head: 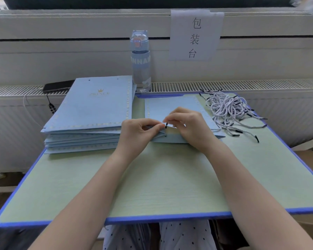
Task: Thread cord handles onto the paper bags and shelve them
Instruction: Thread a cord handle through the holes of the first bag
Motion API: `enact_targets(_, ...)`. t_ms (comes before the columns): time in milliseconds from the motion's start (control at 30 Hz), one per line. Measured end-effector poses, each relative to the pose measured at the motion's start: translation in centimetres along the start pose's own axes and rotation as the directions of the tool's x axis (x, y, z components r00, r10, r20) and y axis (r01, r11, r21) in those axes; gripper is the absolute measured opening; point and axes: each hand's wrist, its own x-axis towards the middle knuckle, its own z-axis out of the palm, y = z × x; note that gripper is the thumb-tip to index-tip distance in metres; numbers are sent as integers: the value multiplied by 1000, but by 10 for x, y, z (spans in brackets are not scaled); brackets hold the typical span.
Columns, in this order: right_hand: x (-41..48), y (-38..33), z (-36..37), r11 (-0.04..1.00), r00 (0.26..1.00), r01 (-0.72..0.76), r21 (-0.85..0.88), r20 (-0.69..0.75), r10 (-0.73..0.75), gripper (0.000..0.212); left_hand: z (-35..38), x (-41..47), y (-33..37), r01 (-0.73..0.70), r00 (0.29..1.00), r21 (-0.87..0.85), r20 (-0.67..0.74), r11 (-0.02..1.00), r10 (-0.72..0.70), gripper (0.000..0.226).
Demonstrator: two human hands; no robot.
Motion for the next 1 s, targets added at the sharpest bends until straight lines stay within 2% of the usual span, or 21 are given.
enact_targets(200,-1,-4,-1,969,972,-232,83,3,233,11,1,1,0,114,994,-40,8,993,-114,3)
enact_targets(300,0,-5,-1,958,960,-272,92,94,264,11,2,1,0,122,993,-29,8,992,-122,4)
enact_targets(433,-1,-8,-4,933,933,-336,131,180,311,28,2,1,-1,139,990,-55,12,989,-138,14)
enact_targets(500,-1,-9,-6,919,922,-357,165,222,318,29,2,1,-1,131,991,-53,15,990,-131,13)
enact_targets(567,-1,-11,-8,955,961,-263,137,126,247,24,2,2,0,136,991,-70,4,988,-136,12)
enact_targets(633,-1,-15,-15,998,988,-58,26,-142,61,17,0,2,1,138,990,-78,-17,987,-139,17)
enact_targets(667,-2,-20,-20,999,963,21,-47,-267,-33,15,-1,3,1,131,991,-75,-25,989,-133,19)
enact_targets(733,-11,-30,-25,990,915,74,-119,-387,-115,13,-1,3,2,121,992,-71,-30,990,-123,20)
enact_targets(800,-28,-42,-21,997,933,-9,-79,-360,-20,11,0,3,3,124,992,-81,-27,989,-127,19)
enact_targets(867,-44,-52,-10,977,946,-214,-4,-249,206,10,2,2,4,130,991,-95,-31,987,-133,19)
enact_targets(933,-49,-53,1,921,906,-389,31,-167,388,11,2,1,5,123,991,-107,-36,987,-128,19)
enact_targets(1000,-44,-52,6,869,863,-491,67,-95,496,19,3,0,7,116,991,-123,-49,986,-123,20)
